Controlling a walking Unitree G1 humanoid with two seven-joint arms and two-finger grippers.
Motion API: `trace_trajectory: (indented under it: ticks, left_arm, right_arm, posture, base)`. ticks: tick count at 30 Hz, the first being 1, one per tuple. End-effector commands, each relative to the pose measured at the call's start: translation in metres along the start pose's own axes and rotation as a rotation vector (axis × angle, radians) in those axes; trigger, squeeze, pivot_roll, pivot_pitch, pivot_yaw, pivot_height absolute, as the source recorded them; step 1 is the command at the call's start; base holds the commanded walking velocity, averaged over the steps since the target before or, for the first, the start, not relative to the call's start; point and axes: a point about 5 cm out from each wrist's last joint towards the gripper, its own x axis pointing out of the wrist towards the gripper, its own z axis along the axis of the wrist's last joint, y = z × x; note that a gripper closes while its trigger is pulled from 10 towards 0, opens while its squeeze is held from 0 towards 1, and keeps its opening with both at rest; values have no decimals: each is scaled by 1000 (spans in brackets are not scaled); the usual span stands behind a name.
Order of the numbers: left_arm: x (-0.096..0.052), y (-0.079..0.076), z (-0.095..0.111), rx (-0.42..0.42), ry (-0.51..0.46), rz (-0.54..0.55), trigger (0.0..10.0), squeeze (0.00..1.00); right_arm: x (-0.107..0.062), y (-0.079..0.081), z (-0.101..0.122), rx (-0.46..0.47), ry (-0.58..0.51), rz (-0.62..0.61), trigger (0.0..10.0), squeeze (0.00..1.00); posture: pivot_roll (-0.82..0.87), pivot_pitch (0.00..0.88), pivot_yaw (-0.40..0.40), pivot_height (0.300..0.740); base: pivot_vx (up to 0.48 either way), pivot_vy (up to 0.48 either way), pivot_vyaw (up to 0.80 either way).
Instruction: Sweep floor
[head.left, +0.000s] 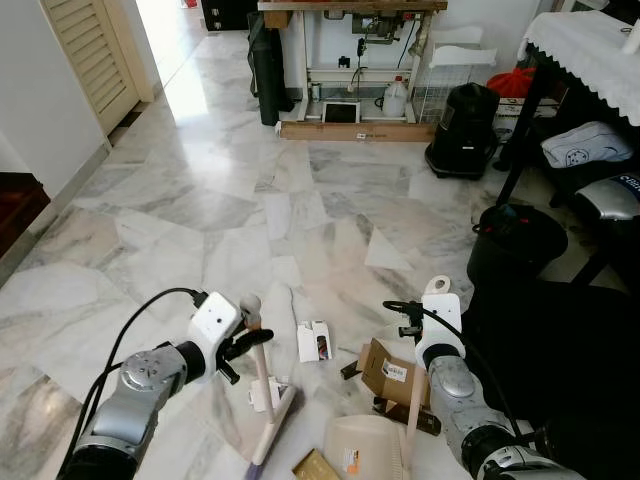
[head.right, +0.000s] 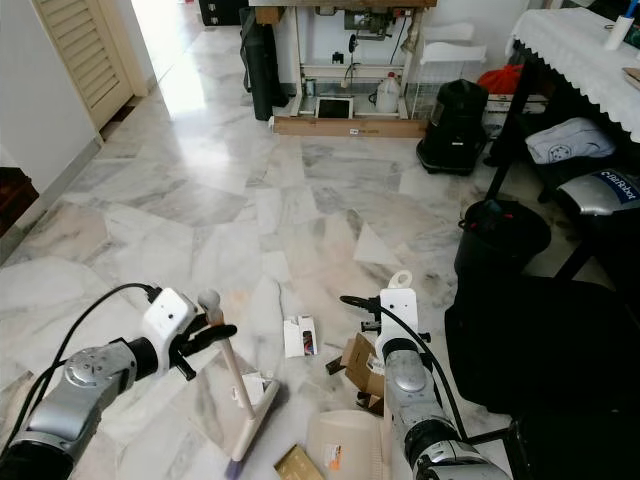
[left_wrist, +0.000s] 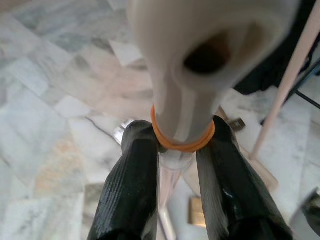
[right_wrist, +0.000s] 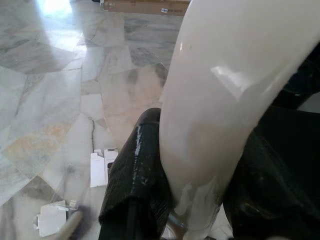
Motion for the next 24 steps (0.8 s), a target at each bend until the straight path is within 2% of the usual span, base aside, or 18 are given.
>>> trace_trajectory:
  ticks: [1,4,7,13,16,20,24]
  left_arm:
    - [6,-11,-18,-38,81,-56,10000,0]
    - [9,-15,-21,-48,98,-87,10000,0]
    - [13,-26,-28,-68,145,-168,10000,0]
    - [17,-29,-35,-104,167,-182,10000,0]
    - [22,-21,-24,-275,54,-96,10000,0]
    - [23,-13,-19,-337,2,-35,10000,0]
    - [22,3,-4,-439,-121,41,10000,0]
  right_arm:
    - [-2,-1,-5,-9,23,8,10000,0]
    - [-2,-3,-6,-12,20,4,10000,0]
    - [-3,-9,-7,-15,16,-13,10000,0]
    - [-5,-11,-9,-11,16,-25,10000,0]
    - [-5,-12,-9,-8,15,-29,10000,0]
    - [-4,-12,-8,-8,15,-29,10000,0]
    - [-2,-11,-5,-5,12,-27,10000,0]
  posture:
    - [40,0,27,740]
    - [28,0,29,740]
    - [15,6,33,740]
    - [3,14,34,740]
    - [1,13,32,740]
    - [7,10,31,740]
    - [16,2,29,740]
  base:
    - [0,0,0]
    - [0,0,0]
    - [0,0,0]
    - [0,0,0]
    - [0,0,0]
    - [0,0,0]
    - [0,0,0]
